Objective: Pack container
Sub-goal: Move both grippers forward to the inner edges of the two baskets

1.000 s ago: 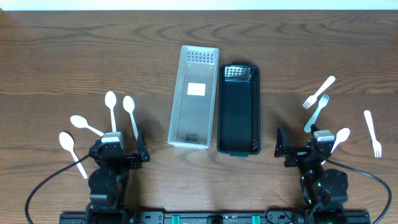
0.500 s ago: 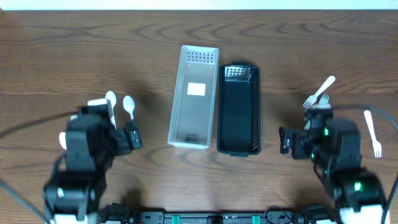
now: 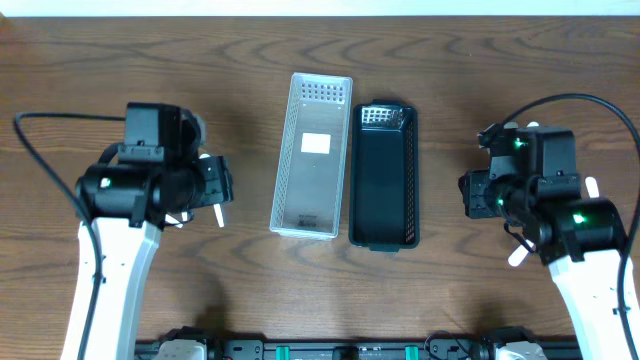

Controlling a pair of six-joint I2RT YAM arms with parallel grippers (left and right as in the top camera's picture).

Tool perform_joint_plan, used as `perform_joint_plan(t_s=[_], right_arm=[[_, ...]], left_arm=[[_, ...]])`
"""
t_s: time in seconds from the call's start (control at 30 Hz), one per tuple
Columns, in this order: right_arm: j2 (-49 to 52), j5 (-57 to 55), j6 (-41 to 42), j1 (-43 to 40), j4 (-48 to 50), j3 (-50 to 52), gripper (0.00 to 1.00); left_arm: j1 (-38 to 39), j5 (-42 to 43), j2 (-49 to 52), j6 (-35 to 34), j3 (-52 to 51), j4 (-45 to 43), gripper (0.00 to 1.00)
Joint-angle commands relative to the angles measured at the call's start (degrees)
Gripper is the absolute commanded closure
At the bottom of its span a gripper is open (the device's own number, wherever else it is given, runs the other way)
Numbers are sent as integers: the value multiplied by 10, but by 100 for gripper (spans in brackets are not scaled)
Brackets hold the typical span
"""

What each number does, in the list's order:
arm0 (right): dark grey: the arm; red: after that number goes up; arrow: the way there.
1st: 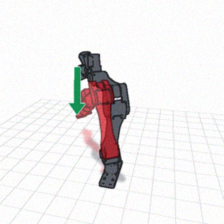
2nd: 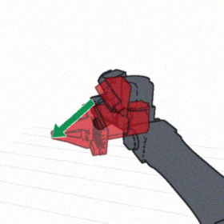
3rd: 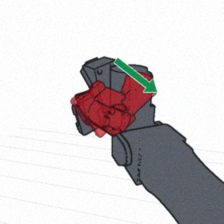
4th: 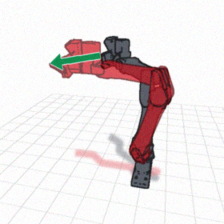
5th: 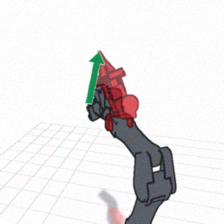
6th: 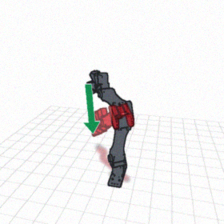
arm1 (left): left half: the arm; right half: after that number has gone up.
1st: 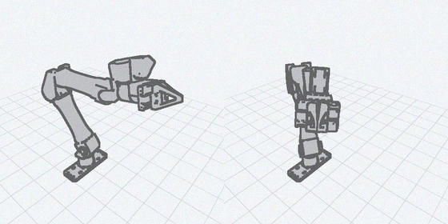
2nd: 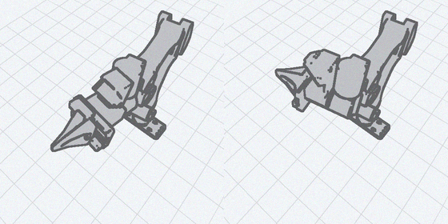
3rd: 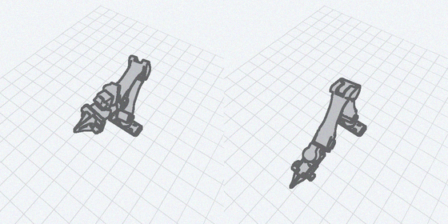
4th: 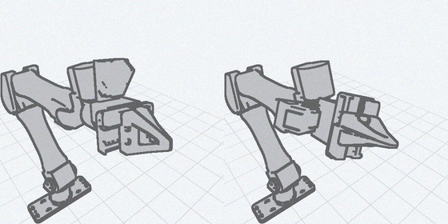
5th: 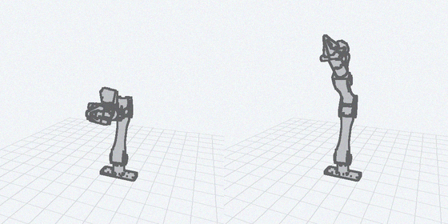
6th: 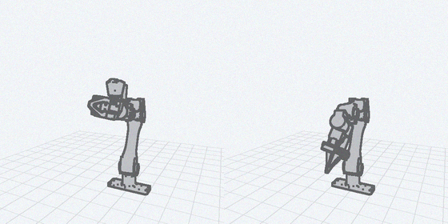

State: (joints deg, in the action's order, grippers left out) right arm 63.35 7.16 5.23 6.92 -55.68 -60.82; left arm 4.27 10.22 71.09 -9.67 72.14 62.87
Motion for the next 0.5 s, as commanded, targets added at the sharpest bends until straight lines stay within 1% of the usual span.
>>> perform_joint_plan(t_s=[0.0, 0.07, 0.13, 0.23, 0.3, 0.47], right_arm=[[20, 6, -2, 3, -6, -10, 77], [33, 6, -2, 11, -8, -10, 85], [48, 6, -2, 21, -7, -10, 90], [70, 6, -2, 39, -7, -10, 98], [84, 6, -2, 52, -9, -10, 98], [113, -2, 4, 67, -16, -10, 99]], left_arm=[[18, 26, 23, -1, 10, -12, 55], [38, 26, 37, -1, 10, -21, 60], [62, 26, 50, -1, 10, -26, 69], [106, 24, 72, -1, 10, -28, 76], [139, 22, 88, -1, 9, -28, 80], [191, 22, 129, -1, 9, -28, 81]])
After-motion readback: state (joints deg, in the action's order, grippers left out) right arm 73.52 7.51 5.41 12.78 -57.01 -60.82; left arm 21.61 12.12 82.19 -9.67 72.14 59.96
